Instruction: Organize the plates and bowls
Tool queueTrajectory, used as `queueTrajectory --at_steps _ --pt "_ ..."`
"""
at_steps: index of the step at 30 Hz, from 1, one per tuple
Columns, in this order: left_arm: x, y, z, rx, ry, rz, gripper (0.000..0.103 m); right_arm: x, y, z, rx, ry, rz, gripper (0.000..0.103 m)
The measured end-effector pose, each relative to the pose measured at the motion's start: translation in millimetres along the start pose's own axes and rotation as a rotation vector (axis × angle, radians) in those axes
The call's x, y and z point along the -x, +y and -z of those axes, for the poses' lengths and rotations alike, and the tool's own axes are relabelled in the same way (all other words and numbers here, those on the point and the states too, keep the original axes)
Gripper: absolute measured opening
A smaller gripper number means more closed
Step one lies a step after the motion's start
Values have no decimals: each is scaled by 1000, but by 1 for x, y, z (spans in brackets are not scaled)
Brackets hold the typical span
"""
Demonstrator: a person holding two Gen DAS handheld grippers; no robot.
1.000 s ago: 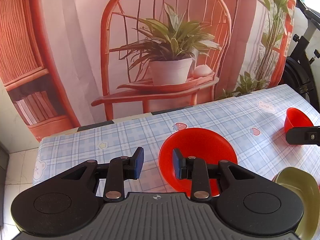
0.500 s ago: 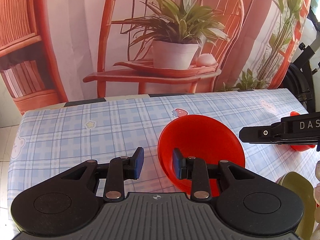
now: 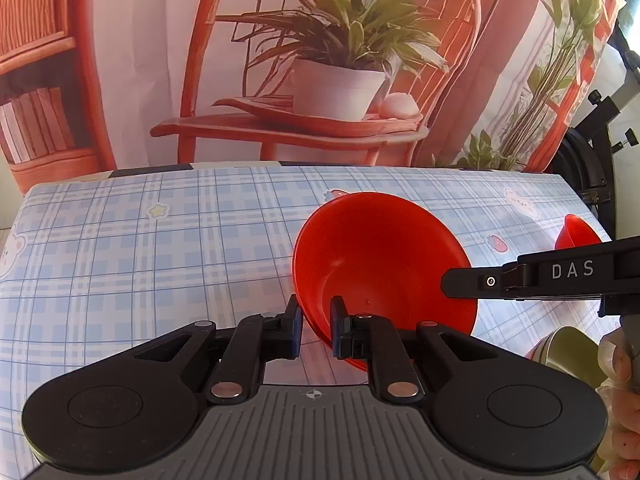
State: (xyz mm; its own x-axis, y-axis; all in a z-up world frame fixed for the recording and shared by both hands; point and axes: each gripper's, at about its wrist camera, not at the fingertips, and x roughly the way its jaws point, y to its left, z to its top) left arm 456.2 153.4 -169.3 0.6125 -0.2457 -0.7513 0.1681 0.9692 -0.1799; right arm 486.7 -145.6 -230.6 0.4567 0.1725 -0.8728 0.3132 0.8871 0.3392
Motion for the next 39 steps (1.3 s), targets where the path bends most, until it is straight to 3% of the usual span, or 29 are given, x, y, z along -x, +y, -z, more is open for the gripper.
queueTrajectory --at_steps 7,14,21,25,39 --pt "20 -9 6 10 -27 -18 15 17 4 10 14 11 1 5" --pt "49 -32 4 -6 -63 -32 15 56 3 13 32 -38 -30 5" --pt "81 -76 5 -41 -110 -25 15 106 -14 21 23 -95 -55 5" --pt "92 -108 13 -81 -120 -17 15 143 -24 37 90 -166 -31 6" --pt "86 -224 50 -174 -141 101 15 220 -156 107 -128 -286 -36 6"
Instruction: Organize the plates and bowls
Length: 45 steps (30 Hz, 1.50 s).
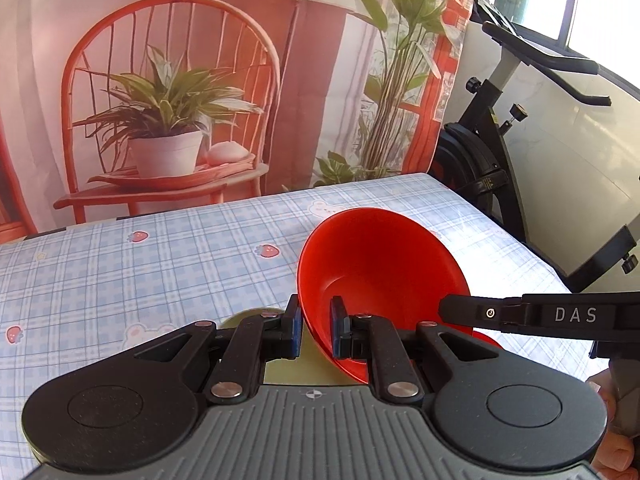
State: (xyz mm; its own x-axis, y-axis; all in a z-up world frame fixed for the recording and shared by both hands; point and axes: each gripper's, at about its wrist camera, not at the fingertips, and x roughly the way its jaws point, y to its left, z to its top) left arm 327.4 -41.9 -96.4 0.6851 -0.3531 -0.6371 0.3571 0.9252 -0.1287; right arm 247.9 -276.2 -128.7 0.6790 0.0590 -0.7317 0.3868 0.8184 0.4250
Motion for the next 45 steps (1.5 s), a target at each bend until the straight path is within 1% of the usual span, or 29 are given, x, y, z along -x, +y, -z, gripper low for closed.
queueTrajectory --at_steps 4,6,9,13,16,20,24,28,32,35,45 --pt "-8 -22 10 13 21 38 15 15 -44 13 -130 -12 -17 6" --pt "-11 -30 15 19 25 47 15 20 -58 19 -143 -20 -6 6" --pt "-17 -46 23 -11 43 25 15 25 -72 27 -152 -21 2 6" --pt "-20 -54 28 -9 68 34 15 27 -93 33 -219 -22 -17 6" --pt "-21 -61 31 -23 76 33 15 31 -106 39 -244 -42 -34 6" --pt "-28 -67 31 -18 95 28 15 33 -113 41 -244 -50 -29 6" --pt "-32 -72 32 -14 113 35 15 34 -118 39 -217 -75 -14 6" --pt "-36 -76 37 -20 135 32 15 35 -121 42 -203 -81 -4 6" --pt "-40 -78 40 -10 151 36 15 36 -125 44 -198 -78 2 6" --pt "-42 -79 42 5 151 26 15 36 -128 45 -198 -69 1 6" --pt "-53 -86 45 -10 187 16 16 34 -134 49 -213 -44 26 7"
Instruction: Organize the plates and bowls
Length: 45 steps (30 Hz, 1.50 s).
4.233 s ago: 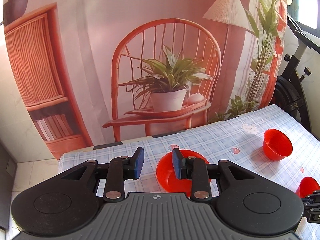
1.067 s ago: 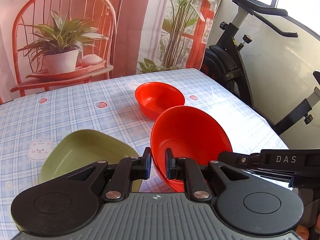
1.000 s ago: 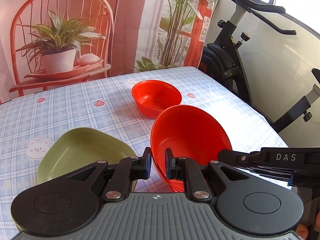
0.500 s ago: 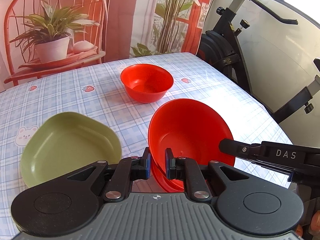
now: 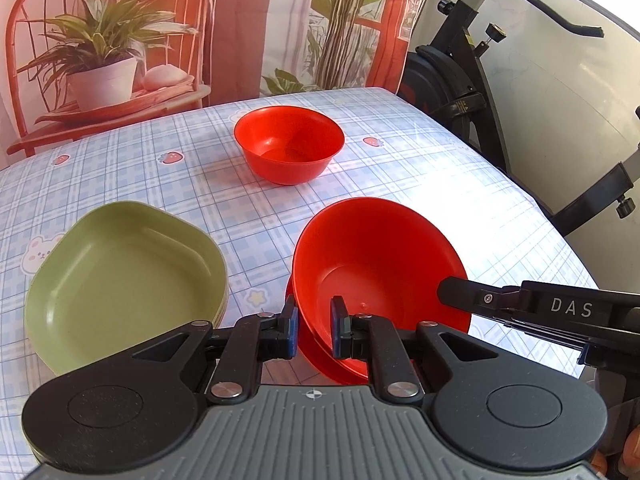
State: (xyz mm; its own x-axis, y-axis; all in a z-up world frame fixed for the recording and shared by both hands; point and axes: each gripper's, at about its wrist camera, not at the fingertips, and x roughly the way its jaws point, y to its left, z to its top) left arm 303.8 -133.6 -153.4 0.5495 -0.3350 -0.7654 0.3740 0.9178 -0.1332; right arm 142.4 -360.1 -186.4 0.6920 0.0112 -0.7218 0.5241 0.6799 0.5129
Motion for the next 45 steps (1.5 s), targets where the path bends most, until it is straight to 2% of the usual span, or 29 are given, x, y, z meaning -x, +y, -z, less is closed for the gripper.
queueTrajectory --at_steps 14,16,18,19,28,31,37,45 --pt "-1 -1 1 2 8 -11 21 -2 -2 2 -9 15 2 7" --pt "0 -2 2 -9 9 -12 23 -2 -1 2 -12 14 -1 7" --pt "2 -2 1 -9 2 -14 35 -3 -2 3 -19 18 -8 8" --pt "3 -2 1 -10 -2 -16 37 -3 -3 3 -22 20 -8 8" --pt "7 0 1 0 -29 -34 38 4 -2 4 -10 -10 -2 11" --pt "11 3 -1 10 -47 -41 38 7 0 3 13 -30 18 14" --pt "20 15 -12 26 -95 -64 38 9 2 -9 45 -65 26 15" --pt "38 41 -41 107 -208 -58 38 4 15 -36 209 -156 68 18"
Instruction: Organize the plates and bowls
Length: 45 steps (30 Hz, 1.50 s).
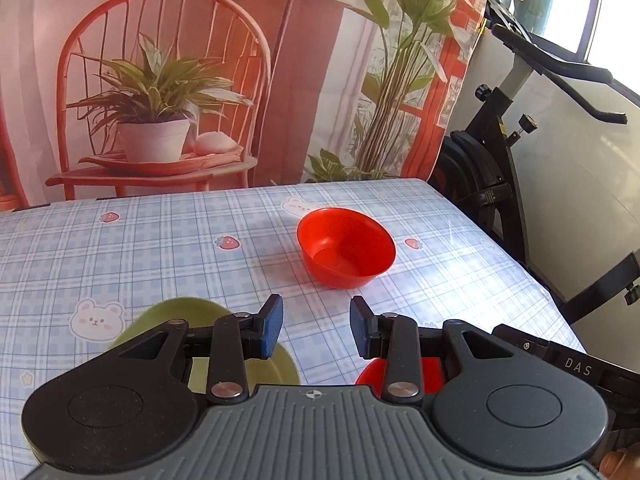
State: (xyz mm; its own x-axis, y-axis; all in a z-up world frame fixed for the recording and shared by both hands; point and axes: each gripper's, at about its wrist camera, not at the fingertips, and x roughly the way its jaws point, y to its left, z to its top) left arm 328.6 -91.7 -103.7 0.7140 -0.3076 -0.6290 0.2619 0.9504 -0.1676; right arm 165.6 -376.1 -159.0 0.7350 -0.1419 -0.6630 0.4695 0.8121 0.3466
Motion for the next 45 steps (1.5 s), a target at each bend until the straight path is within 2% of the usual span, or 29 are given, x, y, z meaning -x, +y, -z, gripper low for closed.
queueTrajectory --at_steps 6,14,19,24,32,34,36,45 --pt "-18 0 -25 11 -26 -1 38 -21 3 -24 152 -54 -28 18" --pt "-86 -2 -37 35 50 28 38 -89 1 -61 181 18 -72 20" --pt "-124 2 -38 52 132 28 37 -126 3 -65 197 51 -156 21" --pt "-145 9 -41 80 156 47 37 -156 6 -63 214 90 -144 22" --pt "-166 9 -38 76 193 67 37 -177 10 -58 224 131 -154 20" --pt "-168 7 -37 66 197 65 33 -177 11 -57 224 132 -154 19" --pt "-167 7 -34 59 200 71 21 -178 12 -57 221 132 -157 16" --pt "-145 9 -38 69 177 103 18 -163 15 -62 208 105 -156 11"
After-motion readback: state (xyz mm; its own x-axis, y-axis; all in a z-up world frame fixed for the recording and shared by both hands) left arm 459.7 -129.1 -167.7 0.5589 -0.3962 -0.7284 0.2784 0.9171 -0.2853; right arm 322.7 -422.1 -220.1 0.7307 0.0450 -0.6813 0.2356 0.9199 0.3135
